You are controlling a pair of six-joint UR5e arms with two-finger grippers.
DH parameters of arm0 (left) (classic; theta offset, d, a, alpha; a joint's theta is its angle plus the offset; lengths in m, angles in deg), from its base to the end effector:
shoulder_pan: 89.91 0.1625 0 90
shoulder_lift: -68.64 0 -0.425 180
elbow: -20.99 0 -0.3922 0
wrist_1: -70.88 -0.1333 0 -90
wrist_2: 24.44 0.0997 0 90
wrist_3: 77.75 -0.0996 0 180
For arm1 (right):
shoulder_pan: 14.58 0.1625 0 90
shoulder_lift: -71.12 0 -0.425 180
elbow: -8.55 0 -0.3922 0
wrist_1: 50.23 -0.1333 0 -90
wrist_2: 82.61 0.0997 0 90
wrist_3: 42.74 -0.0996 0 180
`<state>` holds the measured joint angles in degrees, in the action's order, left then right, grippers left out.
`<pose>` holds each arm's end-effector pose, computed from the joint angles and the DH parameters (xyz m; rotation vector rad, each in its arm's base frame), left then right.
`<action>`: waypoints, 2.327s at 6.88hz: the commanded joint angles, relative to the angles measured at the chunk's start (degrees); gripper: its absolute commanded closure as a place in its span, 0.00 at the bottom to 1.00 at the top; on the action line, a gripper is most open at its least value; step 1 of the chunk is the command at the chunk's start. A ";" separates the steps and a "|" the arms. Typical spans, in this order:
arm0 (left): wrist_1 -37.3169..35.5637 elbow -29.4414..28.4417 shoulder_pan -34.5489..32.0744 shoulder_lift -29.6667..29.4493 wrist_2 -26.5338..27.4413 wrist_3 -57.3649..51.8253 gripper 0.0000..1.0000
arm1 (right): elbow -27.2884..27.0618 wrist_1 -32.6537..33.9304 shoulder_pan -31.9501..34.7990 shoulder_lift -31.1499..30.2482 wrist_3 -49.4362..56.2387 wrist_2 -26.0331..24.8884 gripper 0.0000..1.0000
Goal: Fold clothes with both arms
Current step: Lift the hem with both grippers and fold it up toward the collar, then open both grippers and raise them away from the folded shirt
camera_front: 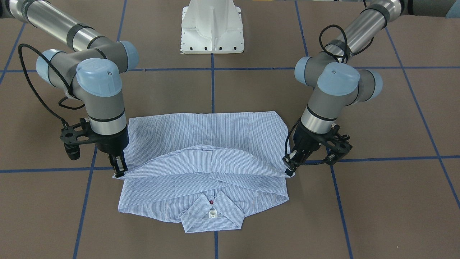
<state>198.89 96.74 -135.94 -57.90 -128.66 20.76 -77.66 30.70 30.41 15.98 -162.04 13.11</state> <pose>0.4418 -0.6148 0.3164 0.1268 1.0897 -0.7271 -0.4212 -0.5955 0.3203 0.0008 -0.7537 1.2044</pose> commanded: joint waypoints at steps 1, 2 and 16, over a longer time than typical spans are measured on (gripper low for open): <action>4.62 -8.14 0.06 -3.35 0.07 0.01 1.00 | 3.84 -2.88 0.10 0.56 1.35 0.09 1.00; 4.97 -9.38 0.06 -3.45 0.16 -0.59 1.00 | 5.16 -3.06 0.09 0.83 2.57 0.09 1.00; 15.43 -3.33 -7.76 1.03 -6.17 -1.83 0.56 | -20.94 -7.81 -15.17 -21.41 -0.93 -1.46 0.00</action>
<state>214.38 93.01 -143.64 -56.97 -135.00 18.94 -98.27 23.11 18.76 -4.33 -161.83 14.87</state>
